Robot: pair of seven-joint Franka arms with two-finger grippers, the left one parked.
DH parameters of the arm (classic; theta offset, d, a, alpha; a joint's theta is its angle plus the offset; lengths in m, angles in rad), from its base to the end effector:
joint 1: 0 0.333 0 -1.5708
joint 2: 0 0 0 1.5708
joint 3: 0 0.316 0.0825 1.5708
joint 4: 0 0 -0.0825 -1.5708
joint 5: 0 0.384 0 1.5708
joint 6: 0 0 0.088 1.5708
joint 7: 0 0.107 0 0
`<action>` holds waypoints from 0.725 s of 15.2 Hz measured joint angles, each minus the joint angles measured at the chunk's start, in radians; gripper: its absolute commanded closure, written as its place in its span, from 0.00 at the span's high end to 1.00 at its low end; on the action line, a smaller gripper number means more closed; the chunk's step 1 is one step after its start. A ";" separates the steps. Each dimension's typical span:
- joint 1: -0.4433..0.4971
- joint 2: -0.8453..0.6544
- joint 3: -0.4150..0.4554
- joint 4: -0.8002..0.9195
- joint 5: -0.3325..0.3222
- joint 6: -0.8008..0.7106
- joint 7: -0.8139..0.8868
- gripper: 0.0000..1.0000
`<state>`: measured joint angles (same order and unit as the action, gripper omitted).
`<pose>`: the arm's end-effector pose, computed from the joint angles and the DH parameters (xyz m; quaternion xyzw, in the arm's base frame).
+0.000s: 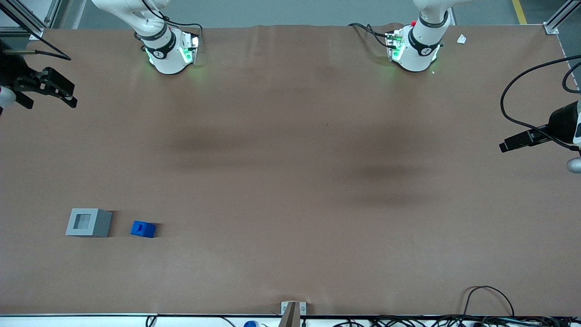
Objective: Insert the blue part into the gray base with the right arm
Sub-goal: 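Move the open right gripper down over the small blue block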
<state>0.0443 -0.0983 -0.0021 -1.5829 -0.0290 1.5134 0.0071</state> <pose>0.5173 0.0185 0.6664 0.9997 0.0165 0.0147 0.0140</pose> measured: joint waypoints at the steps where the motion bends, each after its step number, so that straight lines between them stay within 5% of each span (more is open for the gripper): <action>1: 0.000 0.000 0.000 0.000 0.000 0.000 0.000 1.00; 7: 0.000 0.032 0.002 -0.002 0.000 0.020 0.000 1.00; 11: -0.004 0.215 -0.003 -0.015 0.000 0.167 0.003 1.00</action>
<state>0.0399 0.1171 -0.0053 -1.5984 -0.0286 1.6807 0.0103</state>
